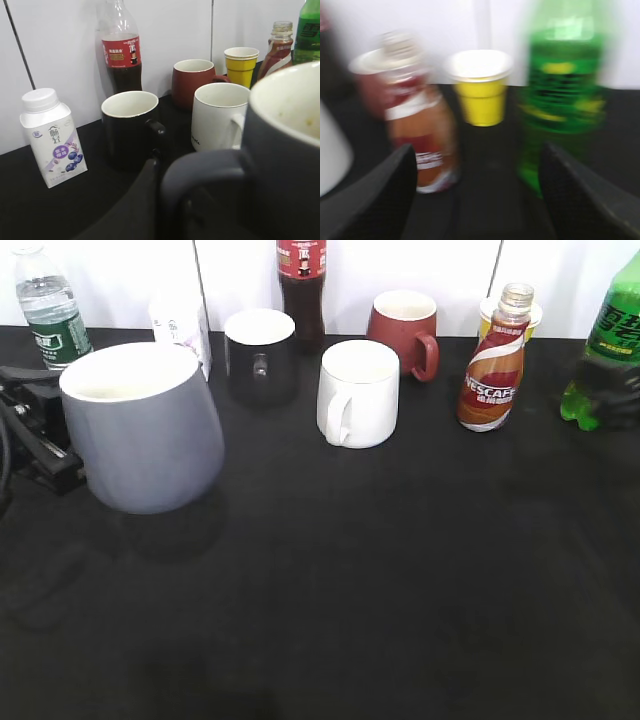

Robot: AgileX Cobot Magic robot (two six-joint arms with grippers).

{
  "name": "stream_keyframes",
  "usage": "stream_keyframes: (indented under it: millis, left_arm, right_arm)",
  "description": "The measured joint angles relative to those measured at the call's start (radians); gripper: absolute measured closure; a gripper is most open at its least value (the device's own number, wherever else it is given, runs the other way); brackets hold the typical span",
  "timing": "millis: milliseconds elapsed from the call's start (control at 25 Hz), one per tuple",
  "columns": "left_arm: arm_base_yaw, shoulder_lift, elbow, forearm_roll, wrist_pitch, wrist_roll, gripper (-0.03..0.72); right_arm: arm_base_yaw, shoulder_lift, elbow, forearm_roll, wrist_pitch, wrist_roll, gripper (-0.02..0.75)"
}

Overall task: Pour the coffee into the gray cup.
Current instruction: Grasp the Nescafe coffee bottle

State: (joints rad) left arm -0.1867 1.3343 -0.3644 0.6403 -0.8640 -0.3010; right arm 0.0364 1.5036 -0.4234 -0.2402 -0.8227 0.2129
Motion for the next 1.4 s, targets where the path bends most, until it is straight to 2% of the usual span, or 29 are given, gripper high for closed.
stream_keyframes:
  millis: [80,120,240,280,320,400,560,920,1240,1360,1400]
  left_arm:
    - [0.0,0.0,0.0,0.0,0.002,0.0,0.65]
    - [0.0,0.0,0.0,0.0,0.003,0.0,0.65]
    - [0.0,0.0,0.0,0.0,0.004,0.0,0.65]
    - [0.0,0.0,0.0,0.0,0.004,0.0,0.65]
    - [0.0,0.0,0.0,0.0,0.004,0.0,0.65]
    - [0.0,0.0,0.0,0.0,0.004,0.0,0.65]
    - [0.0,0.0,0.0,-0.001,0.005,0.0,0.65]
    - [0.0,0.0,0.0,-0.001,0.005,0.0,0.65]
    - [0.0,0.0,0.0,-0.003,0.005,0.0,0.65]
    - [0.0,0.0,0.0,-0.003,0.005,0.0,0.65]
    - [0.0,0.0,0.0,-0.003,0.005,0.0,0.65]
  right_arm:
    - [0.077,0.059,0.0,0.039,-0.016,-0.027,0.148]
    - [0.136,0.084,0.0,0.115,-0.019,-0.082,0.148]
    - [0.32,0.178,-0.055,0.455,-0.028,-0.286,0.148]
    - [0.351,0.213,-0.078,0.537,-0.046,-0.305,0.148]
    - [0.36,0.246,-0.093,0.567,-0.081,-0.313,0.148]
    - [0.36,0.305,-0.12,0.596,-0.154,-0.315,0.147]
    - [0.36,0.373,-0.219,0.615,-0.17,-0.317,0.064]
    - [0.36,0.575,-0.403,0.703,-0.179,-0.368,0.064]
    - [0.359,0.692,-0.518,0.732,-0.24,-0.371,0.114]
    - [0.359,0.712,-0.53,0.733,-0.256,-0.374,0.208]
    - [0.359,0.712,-0.53,0.733,-0.257,-0.375,0.207]
